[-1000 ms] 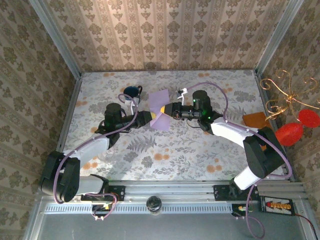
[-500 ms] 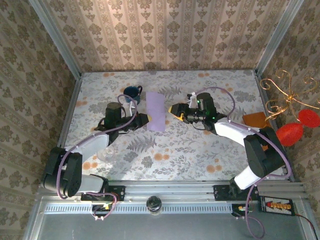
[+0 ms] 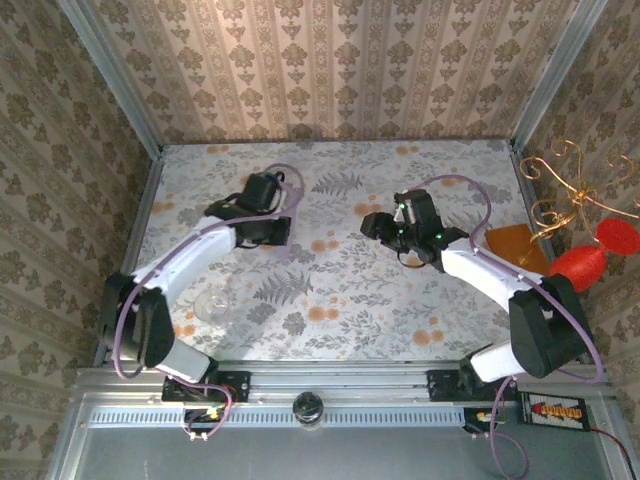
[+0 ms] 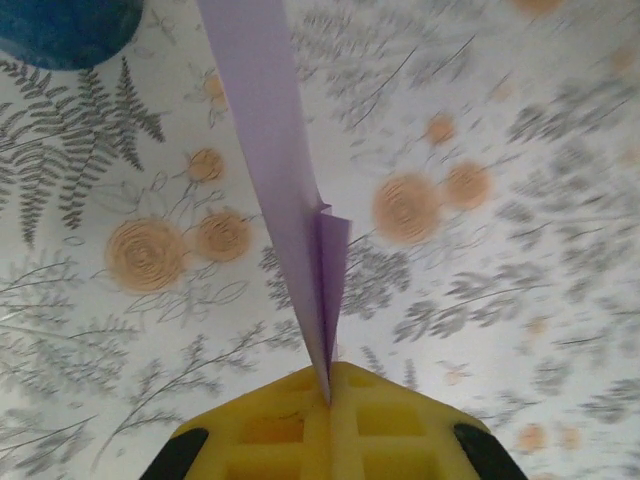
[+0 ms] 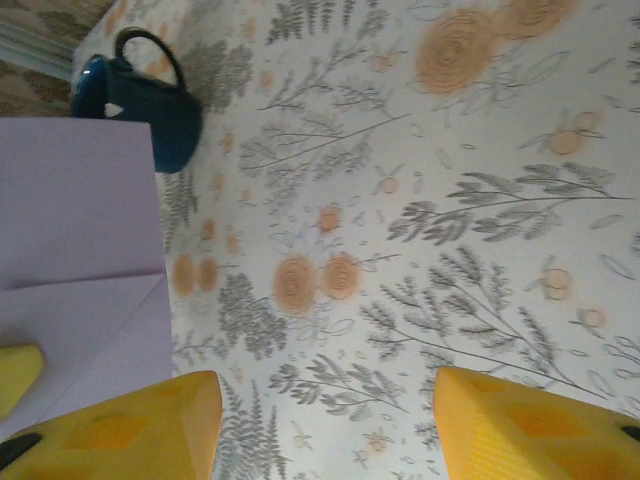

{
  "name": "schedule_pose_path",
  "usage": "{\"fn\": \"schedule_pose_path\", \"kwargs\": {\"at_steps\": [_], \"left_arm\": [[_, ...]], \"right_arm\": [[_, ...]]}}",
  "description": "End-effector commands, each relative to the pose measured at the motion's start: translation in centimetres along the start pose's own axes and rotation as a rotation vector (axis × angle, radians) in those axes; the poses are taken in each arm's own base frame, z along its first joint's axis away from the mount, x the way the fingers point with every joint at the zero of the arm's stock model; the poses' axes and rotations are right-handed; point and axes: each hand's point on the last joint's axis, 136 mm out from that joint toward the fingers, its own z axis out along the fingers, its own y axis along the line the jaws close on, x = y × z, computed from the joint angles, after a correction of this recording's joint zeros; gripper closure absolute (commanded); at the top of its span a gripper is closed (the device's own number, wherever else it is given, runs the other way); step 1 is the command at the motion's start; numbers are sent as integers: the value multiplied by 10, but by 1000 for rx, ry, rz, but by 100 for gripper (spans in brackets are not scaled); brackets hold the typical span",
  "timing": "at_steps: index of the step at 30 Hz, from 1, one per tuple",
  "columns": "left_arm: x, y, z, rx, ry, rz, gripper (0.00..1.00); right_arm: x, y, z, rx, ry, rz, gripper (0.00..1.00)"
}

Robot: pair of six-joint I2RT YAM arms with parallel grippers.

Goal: Fold a paper plane with a square sheet of paper (pick it up from the middle)

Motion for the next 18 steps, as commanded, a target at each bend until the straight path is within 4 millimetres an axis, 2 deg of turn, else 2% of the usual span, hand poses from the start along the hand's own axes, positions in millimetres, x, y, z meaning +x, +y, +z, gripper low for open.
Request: {"fn": "schedule_pose_path", "kwargs": {"at_steps": [1, 5, 8, 13, 18], "left_arm": [[21, 38, 3, -368, 151, 179, 95], [12, 35, 11, -573, 194, 287, 93], [13, 21, 25, -587, 227, 324, 93], [22, -18, 54, -432, 244, 305, 91], [41, -62, 80, -168, 285, 237, 85]], "right_arm": [[-15, -12, -13, 89, -59, -11, 42], [-15, -31, -18, 147, -70, 36, 42], [-18, -49, -29, 187, -111, 95, 42], [-19, -70, -39, 223, -144, 152, 42], [-18, -75, -43, 231, -152, 166, 42]]}}
